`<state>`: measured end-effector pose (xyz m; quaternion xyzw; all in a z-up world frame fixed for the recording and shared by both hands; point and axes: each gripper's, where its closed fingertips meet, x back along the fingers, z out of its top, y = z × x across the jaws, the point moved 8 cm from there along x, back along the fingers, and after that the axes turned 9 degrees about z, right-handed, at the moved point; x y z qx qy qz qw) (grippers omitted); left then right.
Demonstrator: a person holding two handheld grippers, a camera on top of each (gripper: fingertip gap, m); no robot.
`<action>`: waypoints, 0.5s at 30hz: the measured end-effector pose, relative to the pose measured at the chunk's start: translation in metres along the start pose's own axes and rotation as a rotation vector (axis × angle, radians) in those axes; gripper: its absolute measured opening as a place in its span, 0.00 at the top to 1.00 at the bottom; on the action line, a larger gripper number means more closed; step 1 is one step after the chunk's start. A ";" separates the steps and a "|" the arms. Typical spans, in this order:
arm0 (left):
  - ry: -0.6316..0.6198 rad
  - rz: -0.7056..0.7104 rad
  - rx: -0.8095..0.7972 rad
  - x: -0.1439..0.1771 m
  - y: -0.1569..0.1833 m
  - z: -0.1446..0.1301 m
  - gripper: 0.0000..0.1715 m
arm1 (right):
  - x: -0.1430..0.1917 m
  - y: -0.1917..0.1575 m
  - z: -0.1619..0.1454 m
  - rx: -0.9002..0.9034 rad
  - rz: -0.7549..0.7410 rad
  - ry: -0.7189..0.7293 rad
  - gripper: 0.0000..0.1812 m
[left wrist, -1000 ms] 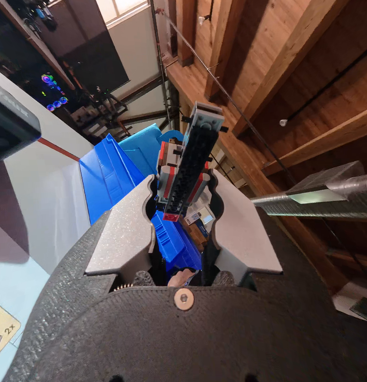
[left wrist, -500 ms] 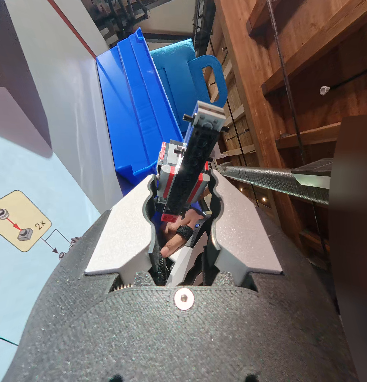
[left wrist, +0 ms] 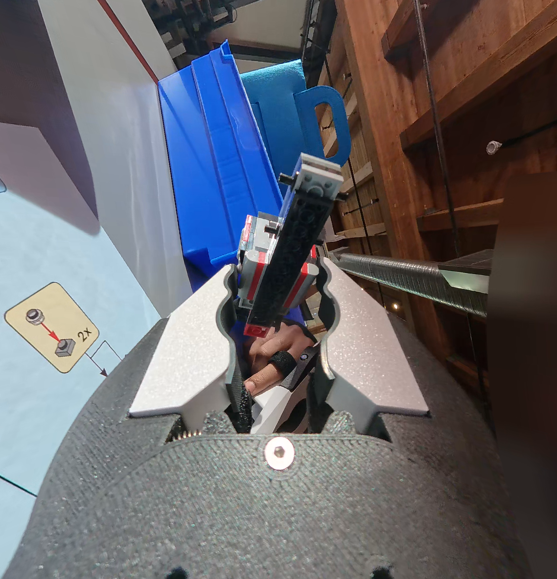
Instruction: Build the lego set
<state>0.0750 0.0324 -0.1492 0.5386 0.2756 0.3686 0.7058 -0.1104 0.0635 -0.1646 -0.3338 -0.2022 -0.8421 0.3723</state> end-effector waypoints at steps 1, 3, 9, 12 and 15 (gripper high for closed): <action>0.001 0.001 0.002 0.000 0.000 0.000 0.70 | 0.000 0.000 0.000 -0.003 0.004 0.001 0.90; -0.001 0.002 0.004 0.000 0.000 0.000 0.70 | 0.001 0.000 -0.001 -0.008 0.012 0.004 0.90; -0.014 0.011 0.004 -0.001 -0.001 -0.001 0.70 | 0.003 0.002 -0.003 -0.034 -0.003 0.007 0.90; -0.016 0.015 0.004 -0.002 -0.002 -0.001 0.70 | 0.004 0.003 -0.004 -0.041 -0.025 0.011 0.88; -0.013 0.021 0.003 -0.001 -0.002 -0.001 0.70 | 0.006 0.002 -0.001 -0.051 -0.055 0.034 0.83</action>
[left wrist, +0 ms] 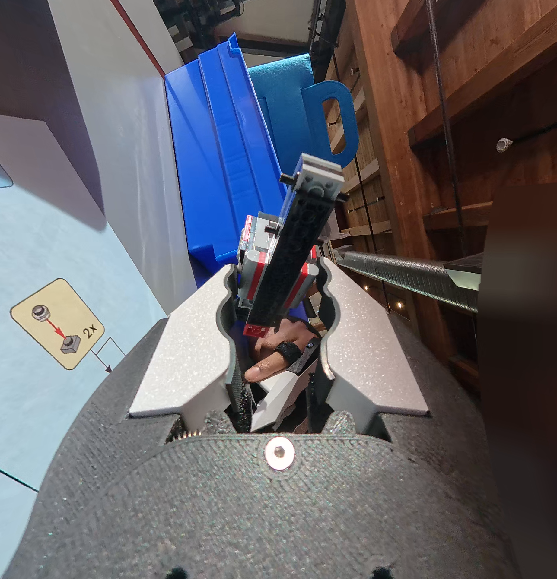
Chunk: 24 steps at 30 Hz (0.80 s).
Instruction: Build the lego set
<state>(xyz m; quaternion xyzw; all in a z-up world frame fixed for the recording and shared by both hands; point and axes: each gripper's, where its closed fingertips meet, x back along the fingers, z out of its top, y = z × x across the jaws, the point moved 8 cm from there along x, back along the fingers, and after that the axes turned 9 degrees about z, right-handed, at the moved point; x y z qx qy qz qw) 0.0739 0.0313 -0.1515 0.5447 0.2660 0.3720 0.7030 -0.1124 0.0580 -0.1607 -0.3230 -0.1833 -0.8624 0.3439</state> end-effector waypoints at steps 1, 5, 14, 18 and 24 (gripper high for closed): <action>0.000 0.002 -0.002 0.000 0.000 0.000 0.70 | 0.001 -0.001 0.001 -0.007 0.001 0.007 0.83; 0.000 0.014 -0.015 -0.001 0.000 -0.001 0.70 | 0.002 -0.004 0.002 -0.029 -0.017 -0.025 0.84; 0.004 0.024 -0.023 -0.001 0.000 -0.001 0.70 | -0.005 -0.004 0.001 -0.064 -0.046 -0.073 0.89; 0.005 0.026 -0.022 -0.001 0.000 0.000 0.70 | -0.007 -0.004 0.002 -0.068 -0.051 -0.075 0.90; 0.001 0.024 -0.017 -0.001 0.000 0.000 0.70 | -0.004 -0.002 0.000 -0.078 -0.074 -0.070 0.88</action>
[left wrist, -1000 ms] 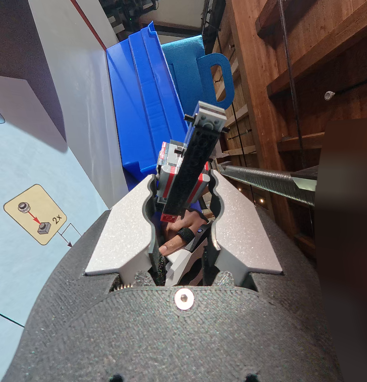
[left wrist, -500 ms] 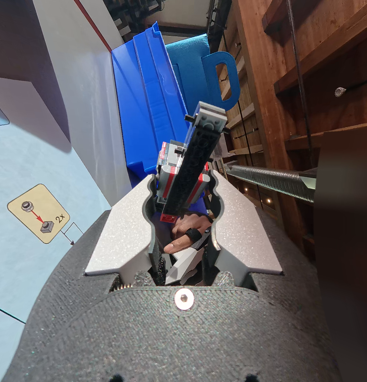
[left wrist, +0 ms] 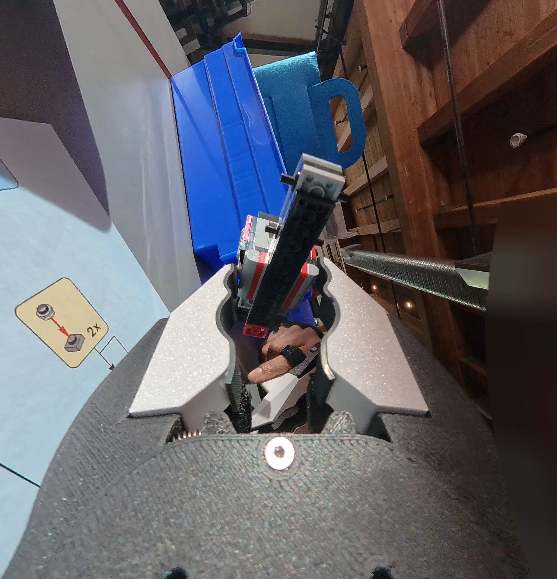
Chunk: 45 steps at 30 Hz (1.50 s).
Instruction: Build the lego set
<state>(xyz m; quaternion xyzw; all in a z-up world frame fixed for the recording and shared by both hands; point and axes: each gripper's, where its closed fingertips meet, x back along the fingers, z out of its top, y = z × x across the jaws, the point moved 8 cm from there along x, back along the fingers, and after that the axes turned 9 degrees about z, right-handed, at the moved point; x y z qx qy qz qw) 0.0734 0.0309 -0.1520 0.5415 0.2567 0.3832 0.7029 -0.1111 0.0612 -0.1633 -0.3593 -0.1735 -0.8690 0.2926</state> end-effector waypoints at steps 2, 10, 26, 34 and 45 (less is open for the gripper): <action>0.000 0.000 0.002 0.000 0.000 0.000 0.70 | 0.003 0.000 0.001 -0.008 -0.003 0.012 0.87; 0.003 0.002 0.010 0.000 -0.001 0.001 0.70 | 0.004 -0.007 0.003 -0.014 0.007 -0.045 0.89; -0.004 0.012 0.009 0.000 -0.002 0.000 0.70 | 0.002 -0.006 0.005 -0.004 -0.041 -0.042 0.90; -0.009 0.019 0.007 0.000 -0.002 -0.001 0.70 | -0.001 -0.004 0.006 -0.011 -0.052 -0.037 0.92; -0.013 0.027 0.007 0.001 -0.002 -0.002 0.70 | 0.003 0.003 0.001 -0.093 -0.033 -0.005 0.99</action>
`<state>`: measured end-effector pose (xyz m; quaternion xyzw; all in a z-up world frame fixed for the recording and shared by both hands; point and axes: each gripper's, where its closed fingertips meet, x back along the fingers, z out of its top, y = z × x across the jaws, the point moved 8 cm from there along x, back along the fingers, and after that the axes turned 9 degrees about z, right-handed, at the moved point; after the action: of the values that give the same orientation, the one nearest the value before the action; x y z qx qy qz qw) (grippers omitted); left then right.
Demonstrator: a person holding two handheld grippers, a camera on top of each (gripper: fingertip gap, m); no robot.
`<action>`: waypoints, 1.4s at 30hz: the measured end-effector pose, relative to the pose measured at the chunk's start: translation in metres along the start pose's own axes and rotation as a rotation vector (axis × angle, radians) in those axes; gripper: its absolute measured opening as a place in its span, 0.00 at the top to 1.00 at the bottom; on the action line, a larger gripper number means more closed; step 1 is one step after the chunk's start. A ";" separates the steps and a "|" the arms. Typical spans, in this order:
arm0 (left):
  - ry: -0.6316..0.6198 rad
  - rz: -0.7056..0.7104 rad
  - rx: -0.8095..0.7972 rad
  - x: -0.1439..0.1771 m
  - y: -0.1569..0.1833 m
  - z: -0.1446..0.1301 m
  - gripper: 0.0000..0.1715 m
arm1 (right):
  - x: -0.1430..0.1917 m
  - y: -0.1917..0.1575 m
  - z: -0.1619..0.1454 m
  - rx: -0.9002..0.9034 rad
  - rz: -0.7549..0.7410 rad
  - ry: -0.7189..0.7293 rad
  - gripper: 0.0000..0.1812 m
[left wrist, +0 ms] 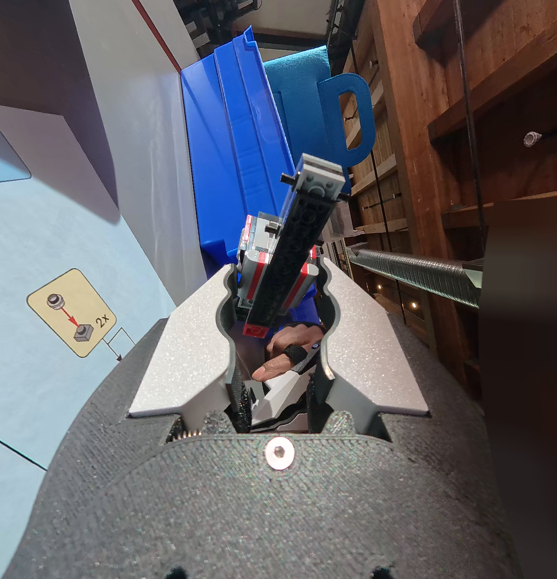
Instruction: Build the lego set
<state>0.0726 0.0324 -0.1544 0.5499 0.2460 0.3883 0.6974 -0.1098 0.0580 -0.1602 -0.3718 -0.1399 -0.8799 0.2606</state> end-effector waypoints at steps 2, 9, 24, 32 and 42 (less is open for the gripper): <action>-0.001 0.001 0.000 0.000 0.000 0.000 0.70 | 0.002 0.001 -0.001 -0.006 0.001 0.004 0.99; -0.008 0.004 -0.001 0.000 0.000 -0.001 0.71 | 0.009 0.005 -0.003 -0.042 0.055 0.058 0.99; -0.019 0.006 -0.006 -0.001 0.000 -0.002 0.70 | 0.007 0.001 -0.009 -0.019 0.032 -0.033 0.95; -0.161 0.028 -0.046 -0.009 0.004 -0.017 0.71 | 0.039 0.012 0.008 -0.213 0.112 0.206 0.96; -0.331 -0.062 0.104 -0.012 0.008 -0.051 0.70 | 0.072 0.033 0.020 -0.415 0.194 0.397 0.96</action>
<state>0.0242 0.0528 -0.1620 0.6338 0.1645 0.2577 0.7106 -0.1220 0.0141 -0.0927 -0.2496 0.1326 -0.9162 0.2841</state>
